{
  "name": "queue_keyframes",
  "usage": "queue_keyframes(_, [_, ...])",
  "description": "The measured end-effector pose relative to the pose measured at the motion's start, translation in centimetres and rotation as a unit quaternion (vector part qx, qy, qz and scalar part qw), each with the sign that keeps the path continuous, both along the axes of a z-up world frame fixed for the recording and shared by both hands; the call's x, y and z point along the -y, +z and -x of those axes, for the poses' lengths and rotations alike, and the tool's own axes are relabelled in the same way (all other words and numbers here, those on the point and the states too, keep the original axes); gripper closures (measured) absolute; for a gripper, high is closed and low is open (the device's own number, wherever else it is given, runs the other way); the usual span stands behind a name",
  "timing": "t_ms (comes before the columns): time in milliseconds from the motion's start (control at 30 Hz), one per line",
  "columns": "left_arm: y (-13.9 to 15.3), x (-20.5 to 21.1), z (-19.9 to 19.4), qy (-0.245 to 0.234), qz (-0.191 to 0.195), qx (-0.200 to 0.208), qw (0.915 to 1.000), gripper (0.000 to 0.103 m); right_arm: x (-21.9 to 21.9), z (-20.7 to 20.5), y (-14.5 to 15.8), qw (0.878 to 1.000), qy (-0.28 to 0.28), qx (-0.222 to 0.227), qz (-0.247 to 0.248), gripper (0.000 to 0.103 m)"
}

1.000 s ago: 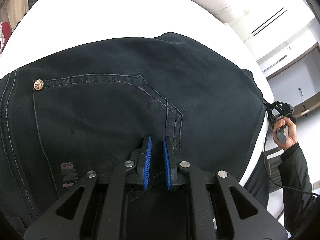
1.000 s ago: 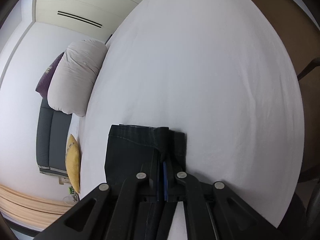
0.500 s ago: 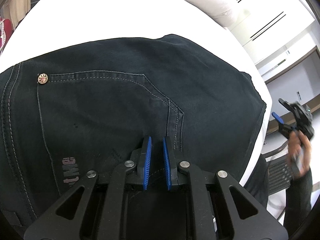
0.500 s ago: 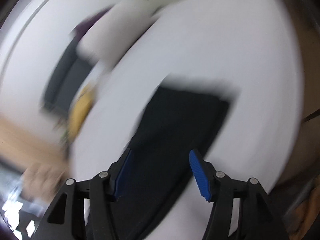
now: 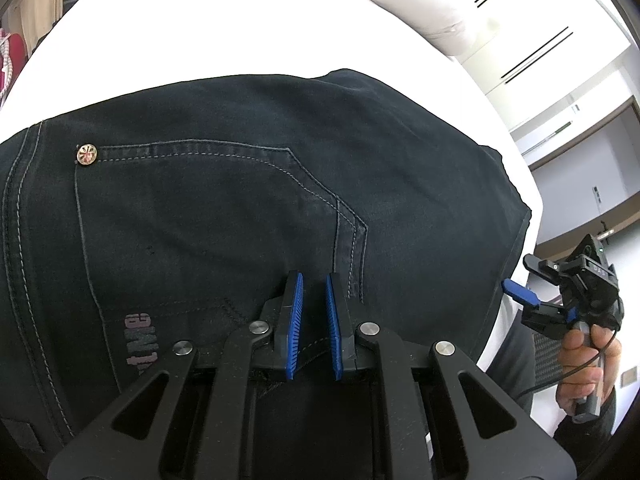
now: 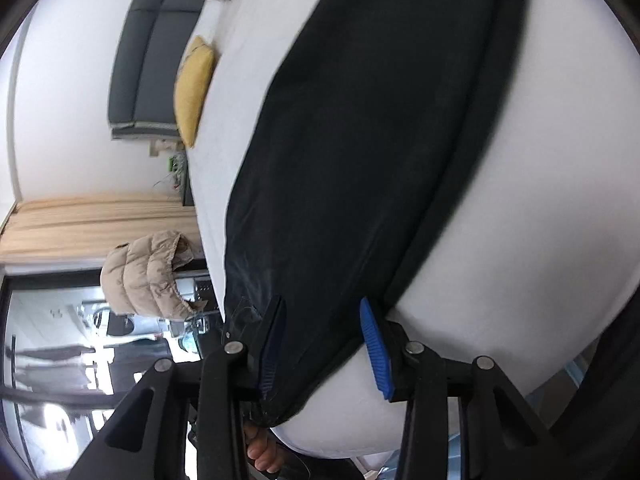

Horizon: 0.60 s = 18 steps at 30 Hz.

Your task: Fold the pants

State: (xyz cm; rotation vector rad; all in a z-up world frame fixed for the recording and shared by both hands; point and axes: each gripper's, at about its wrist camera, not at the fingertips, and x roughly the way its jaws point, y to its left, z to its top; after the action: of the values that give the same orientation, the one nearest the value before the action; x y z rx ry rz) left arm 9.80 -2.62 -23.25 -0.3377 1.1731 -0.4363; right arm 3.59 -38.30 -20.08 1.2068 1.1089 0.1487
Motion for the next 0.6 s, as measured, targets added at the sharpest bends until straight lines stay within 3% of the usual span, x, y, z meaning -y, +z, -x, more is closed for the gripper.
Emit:
queue_keyframes(500, [0.1,0.0,-0.1,0.0,0.0,0.0,1.0,0.091,-1.2,0.0,-0.9,0.999,0.009,-0.015,-0.028,0.06])
queue_keyframes(600, [0.1,0.0,-0.1,-0.002,-0.001,0.0,1.0,0.091,-1.6,-0.6,-1.6,0.999,0.008,-0.014,-0.035,0.07])
